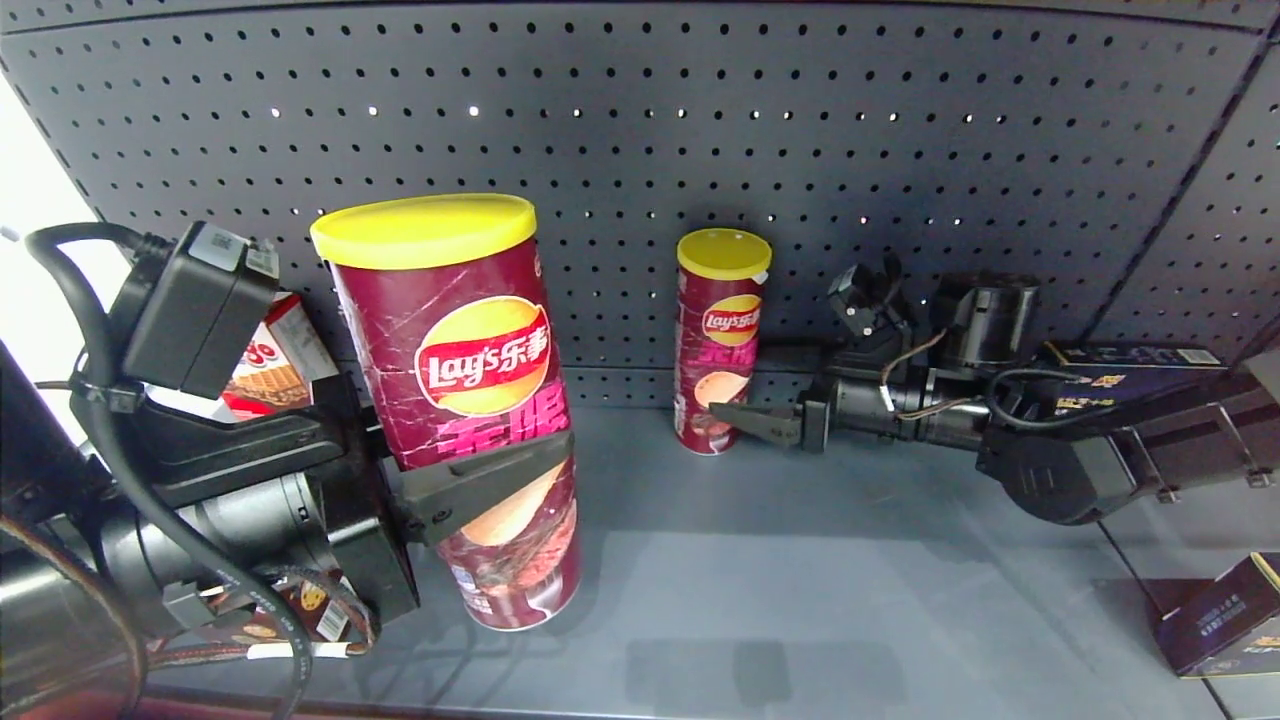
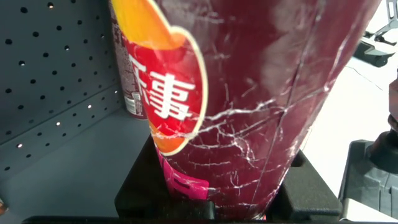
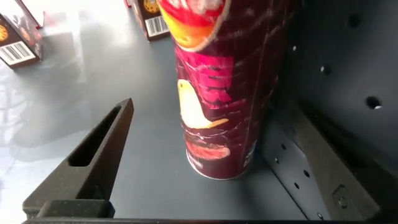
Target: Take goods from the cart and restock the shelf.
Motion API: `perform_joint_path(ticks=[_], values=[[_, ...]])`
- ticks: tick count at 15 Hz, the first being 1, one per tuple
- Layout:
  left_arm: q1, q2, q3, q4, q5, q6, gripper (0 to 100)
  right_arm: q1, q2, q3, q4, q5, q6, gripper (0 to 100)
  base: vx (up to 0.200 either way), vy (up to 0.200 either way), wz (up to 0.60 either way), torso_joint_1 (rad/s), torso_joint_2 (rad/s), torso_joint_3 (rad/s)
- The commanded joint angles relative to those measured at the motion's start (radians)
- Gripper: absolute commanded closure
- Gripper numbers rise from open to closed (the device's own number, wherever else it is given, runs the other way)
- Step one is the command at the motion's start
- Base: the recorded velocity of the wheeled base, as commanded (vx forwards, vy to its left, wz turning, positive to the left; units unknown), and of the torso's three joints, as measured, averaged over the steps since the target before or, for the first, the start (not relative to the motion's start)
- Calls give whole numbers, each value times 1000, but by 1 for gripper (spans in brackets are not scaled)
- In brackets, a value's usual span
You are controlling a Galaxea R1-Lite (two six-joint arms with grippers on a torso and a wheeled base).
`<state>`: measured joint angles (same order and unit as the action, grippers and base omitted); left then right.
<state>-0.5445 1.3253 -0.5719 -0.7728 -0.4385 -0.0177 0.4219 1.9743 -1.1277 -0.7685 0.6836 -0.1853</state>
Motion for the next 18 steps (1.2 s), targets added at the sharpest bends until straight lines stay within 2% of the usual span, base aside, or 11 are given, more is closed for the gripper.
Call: perform_joint_path(ticks=[1, 15, 16, 18], values=[[0, 2, 1, 0, 0, -1, 100, 6, 34, -20, -2, 1, 0, 0, 0, 0, 0, 0, 0, 0], [8, 2, 21, -2, 1, -1, 100, 37, 164, -150, -2, -4, 0, 0, 0, 0, 0, 0, 0, 0], [8, 0, 21, -2, 1, -1, 100, 37, 166, -150, -3, -4, 1, 100, 0, 0, 0, 0, 0, 0], [8, 0, 21, -2, 1, -1, 100, 41, 164, -147, -2, -7, 1, 100, 0, 0, 0, 0, 0, 0]])
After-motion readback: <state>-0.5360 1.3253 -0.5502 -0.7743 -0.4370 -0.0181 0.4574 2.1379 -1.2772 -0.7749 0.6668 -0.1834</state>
